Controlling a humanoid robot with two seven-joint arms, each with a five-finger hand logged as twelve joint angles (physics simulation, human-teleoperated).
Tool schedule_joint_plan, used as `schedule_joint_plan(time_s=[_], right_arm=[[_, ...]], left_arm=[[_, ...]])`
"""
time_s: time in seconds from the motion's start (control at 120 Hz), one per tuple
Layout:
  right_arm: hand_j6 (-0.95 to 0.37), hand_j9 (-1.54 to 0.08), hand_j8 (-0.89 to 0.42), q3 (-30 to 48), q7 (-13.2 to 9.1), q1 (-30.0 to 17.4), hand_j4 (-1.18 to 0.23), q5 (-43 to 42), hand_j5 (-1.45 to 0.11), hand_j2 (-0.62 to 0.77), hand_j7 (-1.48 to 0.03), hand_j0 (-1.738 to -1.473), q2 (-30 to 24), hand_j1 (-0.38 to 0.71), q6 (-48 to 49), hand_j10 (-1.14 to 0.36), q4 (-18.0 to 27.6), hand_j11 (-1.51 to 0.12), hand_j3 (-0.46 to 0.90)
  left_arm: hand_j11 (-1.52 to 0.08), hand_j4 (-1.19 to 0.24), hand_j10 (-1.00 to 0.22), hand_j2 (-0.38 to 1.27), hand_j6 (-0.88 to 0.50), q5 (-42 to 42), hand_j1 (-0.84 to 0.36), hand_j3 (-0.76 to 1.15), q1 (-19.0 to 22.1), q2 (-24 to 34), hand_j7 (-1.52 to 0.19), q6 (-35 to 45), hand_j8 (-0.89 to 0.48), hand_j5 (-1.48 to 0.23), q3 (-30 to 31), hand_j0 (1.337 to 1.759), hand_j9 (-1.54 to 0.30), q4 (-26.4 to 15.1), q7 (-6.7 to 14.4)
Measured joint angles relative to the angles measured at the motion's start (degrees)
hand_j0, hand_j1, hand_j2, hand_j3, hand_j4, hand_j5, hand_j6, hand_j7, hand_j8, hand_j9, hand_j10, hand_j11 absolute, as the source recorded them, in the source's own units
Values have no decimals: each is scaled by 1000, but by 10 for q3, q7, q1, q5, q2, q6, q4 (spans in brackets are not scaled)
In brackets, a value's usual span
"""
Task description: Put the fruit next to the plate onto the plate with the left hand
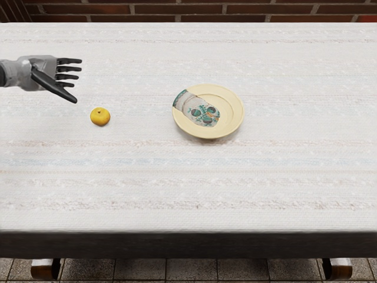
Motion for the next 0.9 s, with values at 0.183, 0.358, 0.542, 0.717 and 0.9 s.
schedule_joint_plan(time_s=[0.183, 0.358, 0.542, 0.717, 0.9], right_arm=[[-24, -31, -24, 0, -1, -1, -24, 0, -31, -5, -31, -1658, 0, -320, 0, -24, 0, -31, 0], [-24, -31, -24, -1, -3, -3, -24, 0, -31, -5, -31, -1658, 0, -320, 0, -24, -1, -31, 0], [-24, -31, -24, -1, -3, -3, -24, 0, -31, -5, -31, -1658, 0, -320, 0, -24, -1, -31, 0], [-24, -31, -24, -1, -3, -3, -24, 0, -31, -5, -31, -1658, 0, -320, 0, -24, -1, -31, 0], [-24, -31, -24, -1, -3, -3, -24, 0, -31, -5, -31, -1658, 0, -320, 0, -24, -1, -31, 0]], left_arm=[[0, -1, 0, 0, -1, 4, 349, 0, -1, 2, 0, 0, -1, 0, 1, 1658, 0, 0, 0], [0, -1, 0, 0, -1, 113, 349, 0, -61, 0, 0, 0, -1, 0, 1, 1658, 0, -10, 0], [0, -2, -1, 0, -2, 260, 349, 0, -107, -29, 0, 0, -2, 0, 2, 1658, 0, -25, 1], [0, -2, -1, 0, -3, 338, 349, 0, -121, -33, 0, 0, -2, 0, 4, 1658, 0, -38, 10], [0, -3, -2, 0, -3, 406, 349, 0, -119, -33, 0, 0, -3, 0, 5, 1658, 0, -106, 20]])
